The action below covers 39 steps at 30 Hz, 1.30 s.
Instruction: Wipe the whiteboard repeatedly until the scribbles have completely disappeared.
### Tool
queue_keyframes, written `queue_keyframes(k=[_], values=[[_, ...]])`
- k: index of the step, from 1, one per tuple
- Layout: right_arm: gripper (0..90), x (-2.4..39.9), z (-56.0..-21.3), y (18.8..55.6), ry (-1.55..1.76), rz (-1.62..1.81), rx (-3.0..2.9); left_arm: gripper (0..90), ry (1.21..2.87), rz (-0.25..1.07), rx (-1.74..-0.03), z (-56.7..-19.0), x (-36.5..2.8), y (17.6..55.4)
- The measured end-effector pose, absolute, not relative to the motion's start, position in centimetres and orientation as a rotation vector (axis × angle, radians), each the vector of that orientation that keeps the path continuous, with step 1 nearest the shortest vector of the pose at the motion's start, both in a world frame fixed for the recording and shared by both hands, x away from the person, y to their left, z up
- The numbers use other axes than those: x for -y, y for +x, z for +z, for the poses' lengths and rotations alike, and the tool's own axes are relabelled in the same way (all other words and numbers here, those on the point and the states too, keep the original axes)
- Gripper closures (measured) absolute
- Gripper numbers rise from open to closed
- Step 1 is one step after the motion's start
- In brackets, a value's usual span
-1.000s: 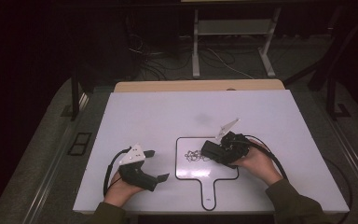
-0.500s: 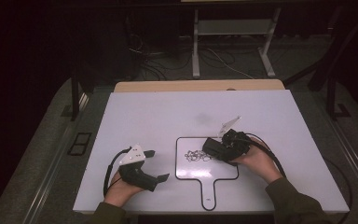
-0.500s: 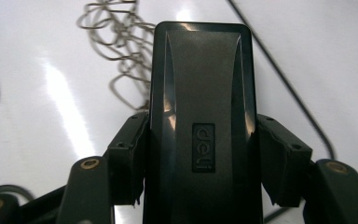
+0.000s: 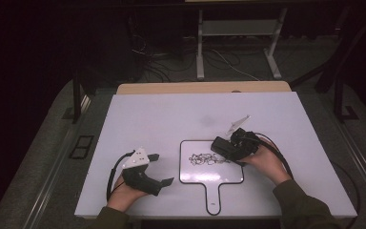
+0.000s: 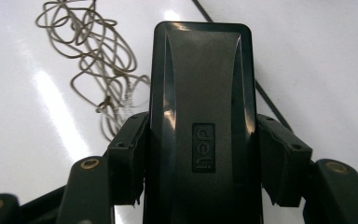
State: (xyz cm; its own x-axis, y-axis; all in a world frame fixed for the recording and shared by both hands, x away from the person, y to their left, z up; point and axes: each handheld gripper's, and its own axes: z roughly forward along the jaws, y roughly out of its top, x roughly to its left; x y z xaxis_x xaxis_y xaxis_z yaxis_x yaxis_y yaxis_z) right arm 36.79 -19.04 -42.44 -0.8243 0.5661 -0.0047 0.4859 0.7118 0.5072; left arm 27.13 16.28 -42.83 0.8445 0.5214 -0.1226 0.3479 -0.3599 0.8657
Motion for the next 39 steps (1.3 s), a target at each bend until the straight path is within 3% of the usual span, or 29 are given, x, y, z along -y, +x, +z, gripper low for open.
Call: queue_keyframes(k=[22,39], values=[[38.6,17.2,-42.2,33.3,0.721,0.736,-2.833,0.0,1.983,0.217,-0.640,-42.7,-16.2,27.0],[38.7,18.4,-42.3,35.9,0.803,0.728,-2.786,0.0,1.989,0.218,-0.638,-42.7,-16.2,27.1]])
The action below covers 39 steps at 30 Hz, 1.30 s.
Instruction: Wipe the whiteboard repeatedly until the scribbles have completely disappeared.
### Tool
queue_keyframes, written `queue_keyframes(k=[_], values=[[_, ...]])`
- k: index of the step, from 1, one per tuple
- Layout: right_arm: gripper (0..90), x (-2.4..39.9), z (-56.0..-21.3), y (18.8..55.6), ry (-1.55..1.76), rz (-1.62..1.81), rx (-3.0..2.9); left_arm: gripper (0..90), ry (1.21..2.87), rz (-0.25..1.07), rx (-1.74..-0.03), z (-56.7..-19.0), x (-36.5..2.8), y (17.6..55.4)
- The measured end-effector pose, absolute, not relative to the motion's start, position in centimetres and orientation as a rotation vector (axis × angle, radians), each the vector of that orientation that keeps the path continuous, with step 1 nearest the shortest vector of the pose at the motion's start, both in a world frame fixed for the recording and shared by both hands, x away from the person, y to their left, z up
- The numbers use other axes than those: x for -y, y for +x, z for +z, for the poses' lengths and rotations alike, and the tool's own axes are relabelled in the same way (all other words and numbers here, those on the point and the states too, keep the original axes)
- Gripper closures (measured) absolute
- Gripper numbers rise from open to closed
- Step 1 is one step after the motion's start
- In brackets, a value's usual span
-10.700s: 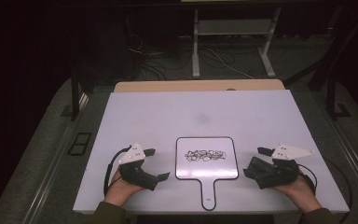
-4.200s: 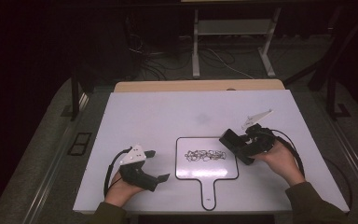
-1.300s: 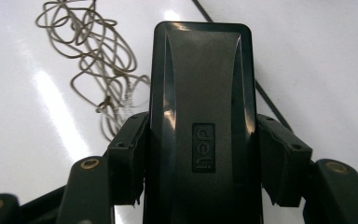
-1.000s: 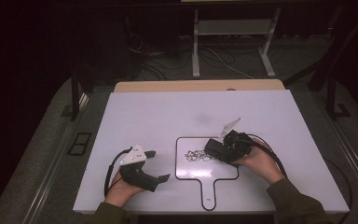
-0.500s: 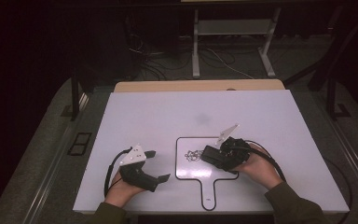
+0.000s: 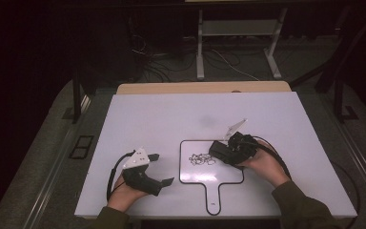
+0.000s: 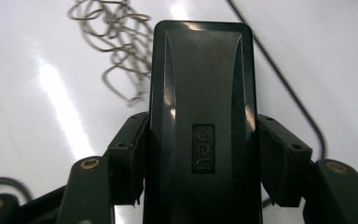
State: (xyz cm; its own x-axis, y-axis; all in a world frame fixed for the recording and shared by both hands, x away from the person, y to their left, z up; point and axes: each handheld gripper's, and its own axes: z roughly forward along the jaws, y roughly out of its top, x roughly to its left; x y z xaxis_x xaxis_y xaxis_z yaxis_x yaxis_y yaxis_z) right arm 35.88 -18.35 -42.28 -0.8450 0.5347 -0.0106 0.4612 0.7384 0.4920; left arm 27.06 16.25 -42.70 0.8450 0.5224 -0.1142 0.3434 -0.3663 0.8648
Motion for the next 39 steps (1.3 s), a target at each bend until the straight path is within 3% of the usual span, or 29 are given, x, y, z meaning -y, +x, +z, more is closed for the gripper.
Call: queue_keyframes(k=[10,24,39], values=[[38.7,19.2,-42.3,37.2,0.872,0.723,-2.751,0.0,1.988,0.218,-0.638,-42.7,-16.2,27.1],[38.7,18.3,-42.1,34.5,0.764,0.692,-2.812,0.0,1.985,0.219,-0.641,-42.7,-16.3,27.1],[38.7,19.5,-42.2,37.5,0.872,0.675,-2.734,0.0,1.989,0.218,-0.637,-42.7,-16.2,27.1]])
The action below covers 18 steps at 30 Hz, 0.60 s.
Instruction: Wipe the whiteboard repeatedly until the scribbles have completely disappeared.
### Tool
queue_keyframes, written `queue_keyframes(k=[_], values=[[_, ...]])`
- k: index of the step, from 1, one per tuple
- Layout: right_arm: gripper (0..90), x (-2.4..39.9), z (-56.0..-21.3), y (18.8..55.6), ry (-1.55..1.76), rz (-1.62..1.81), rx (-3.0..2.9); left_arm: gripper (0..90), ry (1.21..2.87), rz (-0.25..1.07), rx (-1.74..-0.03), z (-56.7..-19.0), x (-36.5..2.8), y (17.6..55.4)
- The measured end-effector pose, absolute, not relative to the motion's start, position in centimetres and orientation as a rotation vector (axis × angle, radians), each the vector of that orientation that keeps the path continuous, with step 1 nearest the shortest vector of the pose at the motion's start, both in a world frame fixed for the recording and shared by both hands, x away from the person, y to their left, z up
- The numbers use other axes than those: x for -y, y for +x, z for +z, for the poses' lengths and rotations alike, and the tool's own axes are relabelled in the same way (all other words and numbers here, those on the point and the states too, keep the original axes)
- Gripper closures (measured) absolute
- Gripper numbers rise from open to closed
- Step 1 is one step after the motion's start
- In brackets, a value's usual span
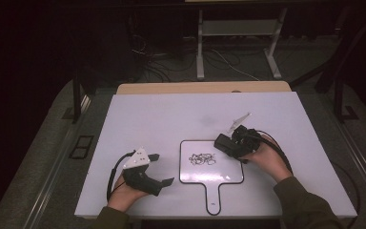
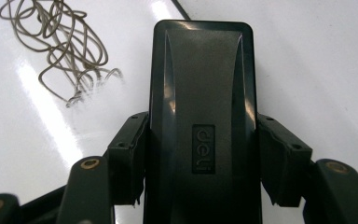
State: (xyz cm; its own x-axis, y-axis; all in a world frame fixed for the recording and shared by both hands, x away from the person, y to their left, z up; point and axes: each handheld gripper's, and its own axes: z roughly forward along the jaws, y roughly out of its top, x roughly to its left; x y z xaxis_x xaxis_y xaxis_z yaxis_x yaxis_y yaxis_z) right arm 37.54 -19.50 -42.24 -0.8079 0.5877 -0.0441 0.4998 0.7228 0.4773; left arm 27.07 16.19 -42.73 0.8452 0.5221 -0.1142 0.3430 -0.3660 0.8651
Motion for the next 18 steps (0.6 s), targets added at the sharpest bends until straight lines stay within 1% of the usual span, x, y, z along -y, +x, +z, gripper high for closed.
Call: queue_keyframes(k=[11,18], values=[[38.7,18.3,-42.0,34.0,0.753,0.655,-2.817,0.0,1.985,0.223,-0.639,-42.6,-16.2,27.0],[38.7,19.0,-42.1,35.8,0.814,0.647,-2.775,0.0,1.985,0.222,-0.639,-42.7,-16.2,27.0]])
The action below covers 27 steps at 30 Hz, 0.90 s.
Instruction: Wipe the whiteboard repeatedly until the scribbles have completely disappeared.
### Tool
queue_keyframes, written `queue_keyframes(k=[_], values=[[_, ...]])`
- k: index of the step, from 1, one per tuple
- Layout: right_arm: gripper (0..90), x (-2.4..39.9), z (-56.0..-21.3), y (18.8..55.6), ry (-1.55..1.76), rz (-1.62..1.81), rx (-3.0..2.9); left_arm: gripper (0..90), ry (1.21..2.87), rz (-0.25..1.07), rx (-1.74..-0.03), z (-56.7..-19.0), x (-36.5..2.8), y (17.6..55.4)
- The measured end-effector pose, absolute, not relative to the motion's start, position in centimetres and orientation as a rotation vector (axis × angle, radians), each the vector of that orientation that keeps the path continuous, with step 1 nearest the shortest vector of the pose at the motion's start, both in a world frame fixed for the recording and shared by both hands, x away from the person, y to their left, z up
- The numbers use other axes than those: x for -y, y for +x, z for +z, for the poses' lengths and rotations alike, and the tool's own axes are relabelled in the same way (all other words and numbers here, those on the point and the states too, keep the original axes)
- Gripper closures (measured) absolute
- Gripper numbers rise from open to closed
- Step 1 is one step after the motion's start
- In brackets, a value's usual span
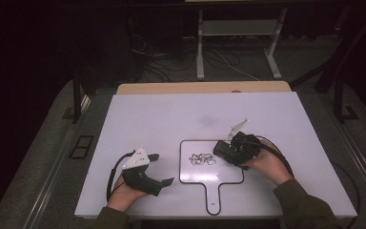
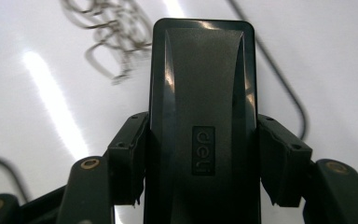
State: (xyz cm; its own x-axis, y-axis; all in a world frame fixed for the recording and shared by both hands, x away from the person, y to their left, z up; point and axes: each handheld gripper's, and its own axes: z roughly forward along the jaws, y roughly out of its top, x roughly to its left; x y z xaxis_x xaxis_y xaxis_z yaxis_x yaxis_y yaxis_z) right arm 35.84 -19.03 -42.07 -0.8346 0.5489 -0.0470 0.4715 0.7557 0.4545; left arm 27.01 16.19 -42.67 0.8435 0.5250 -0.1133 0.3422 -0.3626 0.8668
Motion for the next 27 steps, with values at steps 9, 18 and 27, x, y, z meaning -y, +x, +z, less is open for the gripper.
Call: queue_keyframes(k=[9,18,27], values=[[38.7,19.4,-42.1,37.0,0.858,0.655,-2.763,0.0,1.992,0.219,-0.638,-42.7,-16.1,27.1],[38.6,18.0,-42.1,36.4,0.809,0.665,-2.799,0.0,1.994,0.218,-0.635,-42.7,-16.1,27.1],[38.6,15.8,-42.0,35.2,0.739,0.660,-2.835,0.0,1.997,0.218,-0.631,-42.7,-16.1,27.1]])
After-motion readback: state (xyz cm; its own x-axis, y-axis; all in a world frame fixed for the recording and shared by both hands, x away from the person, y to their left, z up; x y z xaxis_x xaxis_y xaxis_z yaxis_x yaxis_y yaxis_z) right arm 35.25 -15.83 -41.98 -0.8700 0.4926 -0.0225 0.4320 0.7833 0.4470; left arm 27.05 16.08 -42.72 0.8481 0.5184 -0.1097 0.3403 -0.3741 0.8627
